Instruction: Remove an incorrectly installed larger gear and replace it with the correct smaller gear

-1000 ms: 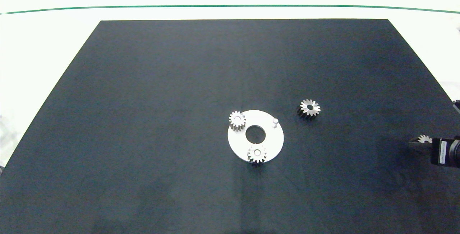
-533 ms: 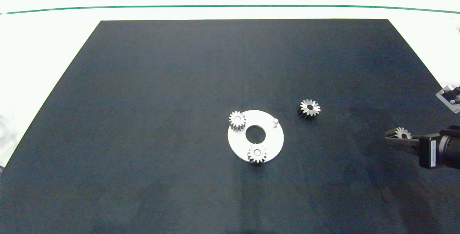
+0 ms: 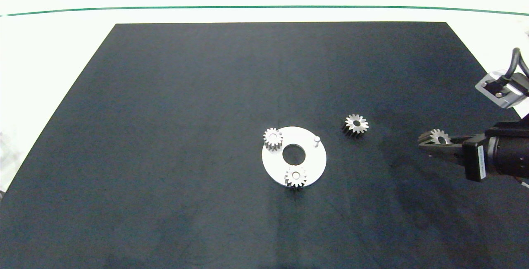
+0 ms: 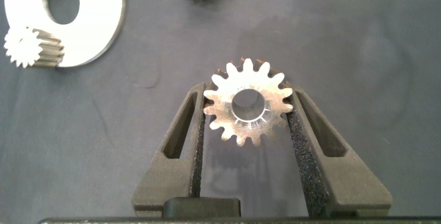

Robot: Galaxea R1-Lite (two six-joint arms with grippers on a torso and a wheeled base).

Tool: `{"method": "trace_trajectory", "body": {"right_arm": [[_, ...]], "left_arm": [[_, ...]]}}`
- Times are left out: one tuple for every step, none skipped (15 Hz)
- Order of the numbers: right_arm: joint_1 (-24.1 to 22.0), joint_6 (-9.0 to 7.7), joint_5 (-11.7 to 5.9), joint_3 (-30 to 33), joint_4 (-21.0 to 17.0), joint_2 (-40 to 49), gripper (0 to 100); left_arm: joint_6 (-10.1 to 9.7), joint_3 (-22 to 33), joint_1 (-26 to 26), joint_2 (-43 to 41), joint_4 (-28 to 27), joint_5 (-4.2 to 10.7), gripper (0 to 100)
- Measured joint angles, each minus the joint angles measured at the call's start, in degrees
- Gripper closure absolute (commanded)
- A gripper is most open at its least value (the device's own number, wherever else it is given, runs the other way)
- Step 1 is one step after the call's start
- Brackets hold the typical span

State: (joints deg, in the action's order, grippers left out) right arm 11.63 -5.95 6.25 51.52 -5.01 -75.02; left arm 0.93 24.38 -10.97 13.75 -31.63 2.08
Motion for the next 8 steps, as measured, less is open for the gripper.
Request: {"method": "trace_trajectory", "body": {"right_arm": [[1.7,-0.22,-0.78,0.5,0.0,-0.8,81],[3.4,-0.38,-1.35,1.3,0.0,-1.8,81],[5.1,-0.46,-1.99,2.3,0.0,-3.0,81],[6.8,-0.61,-2.93,3.1,-0.1,-4.1,81],[8.4,-0.77,-3.97,4.0,-0.1,-5.3,81],[9.9,-0.83,-5.18,4.9,-0.1,-6.5,81],[11.3,-0.83,-6.12,5.9,-0.1,-7.7,81],[12.5,-0.85,-6.69,7.0,-0.2,-8.9,81]], "left_arm": [[0.01,-0.2,0.0,-0.1,0.0,0.00,0],[0.04,-0.3,0.0,-0.2,0.0,0.00,0],[0.04,-0.3,0.0,-0.4,0.0,0.00,0],[0.01,-0.3,0.0,-0.4,0.0,0.00,0],[0.04,-0.3,0.0,-0.5,0.1,0.00,0],[0.01,-0.2,0.0,-0.6,0.2,0.00,0],[0.04,-0.2,-0.1,-0.6,0.2,-0.05,0],[0.04,-0.2,-0.1,-0.7,0.2,-0.05,0]]}}
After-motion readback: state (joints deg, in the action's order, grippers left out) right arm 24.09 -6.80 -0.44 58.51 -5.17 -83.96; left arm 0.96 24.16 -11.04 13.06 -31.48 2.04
